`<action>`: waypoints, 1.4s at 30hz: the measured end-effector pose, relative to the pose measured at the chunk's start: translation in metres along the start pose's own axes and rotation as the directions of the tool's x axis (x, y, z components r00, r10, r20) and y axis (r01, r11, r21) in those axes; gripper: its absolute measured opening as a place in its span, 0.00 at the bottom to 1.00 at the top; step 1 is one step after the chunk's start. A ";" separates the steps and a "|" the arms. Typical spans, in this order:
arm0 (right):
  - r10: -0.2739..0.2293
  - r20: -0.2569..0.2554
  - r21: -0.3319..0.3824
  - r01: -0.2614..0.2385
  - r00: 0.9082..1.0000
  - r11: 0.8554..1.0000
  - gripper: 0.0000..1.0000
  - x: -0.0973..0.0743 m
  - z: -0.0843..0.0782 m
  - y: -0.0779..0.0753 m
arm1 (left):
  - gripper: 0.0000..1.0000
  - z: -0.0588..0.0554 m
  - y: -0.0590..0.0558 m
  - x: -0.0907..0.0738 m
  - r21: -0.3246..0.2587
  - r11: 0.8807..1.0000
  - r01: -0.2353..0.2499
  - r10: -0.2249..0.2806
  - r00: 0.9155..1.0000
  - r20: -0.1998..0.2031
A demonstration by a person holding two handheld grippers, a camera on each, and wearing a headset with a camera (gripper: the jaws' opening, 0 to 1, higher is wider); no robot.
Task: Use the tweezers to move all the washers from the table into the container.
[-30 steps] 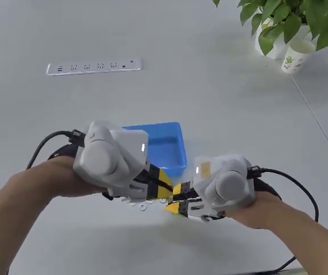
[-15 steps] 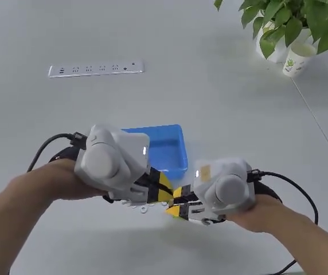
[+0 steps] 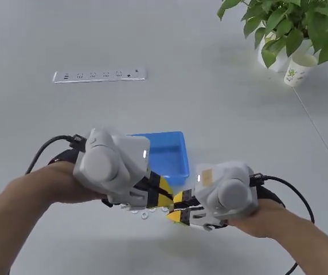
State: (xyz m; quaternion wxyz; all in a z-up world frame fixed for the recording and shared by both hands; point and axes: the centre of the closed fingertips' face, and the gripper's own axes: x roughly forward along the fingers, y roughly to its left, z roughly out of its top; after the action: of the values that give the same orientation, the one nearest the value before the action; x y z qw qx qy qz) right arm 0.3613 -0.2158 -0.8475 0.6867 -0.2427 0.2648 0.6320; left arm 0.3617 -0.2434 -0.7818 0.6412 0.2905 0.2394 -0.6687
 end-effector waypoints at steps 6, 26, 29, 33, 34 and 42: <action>0.001 0.002 0.002 -0.001 1.000 1.000 0.10 -0.005 0.007 -0.001 | 0.06 0.005 0.001 -0.006 0.006 1.000 -0.005 0.005 1.000 -0.006; -0.010 0.016 0.010 0.010 1.000 1.000 0.10 -0.023 0.034 -0.015 | 0.05 0.024 0.016 -0.031 0.009 1.000 -0.009 0.009 1.000 -0.002; -0.011 0.015 0.008 0.011 1.000 1.000 0.10 -0.026 0.039 -0.019 | 0.05 0.027 0.021 -0.035 0.009 1.000 -0.015 0.015 1.000 0.003; -0.018 0.021 0.005 0.018 1.000 1.000 0.10 -0.028 0.043 -0.025 | 0.06 0.030 0.027 -0.040 0.012 1.000 -0.021 0.021 1.000 0.006; -0.021 0.023 0.005 0.021 1.000 1.000 0.10 -0.029 0.044 -0.026 | 0.06 0.031 0.029 -0.041 0.013 1.000 -0.024 0.024 1.000 0.007; -0.038 0.029 -0.004 0.038 0.999 0.999 0.10 -0.030 0.049 -0.039 | 0.06 0.034 0.040 -0.044 0.027 0.999 -0.035 0.035 0.999 -0.001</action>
State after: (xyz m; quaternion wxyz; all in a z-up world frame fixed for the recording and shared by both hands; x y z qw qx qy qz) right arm 0.4015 -0.2086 -0.7906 0.7018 -0.2399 0.2489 0.6229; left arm 0.3990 -0.2378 -0.7250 0.6486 0.3036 0.2257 -0.6605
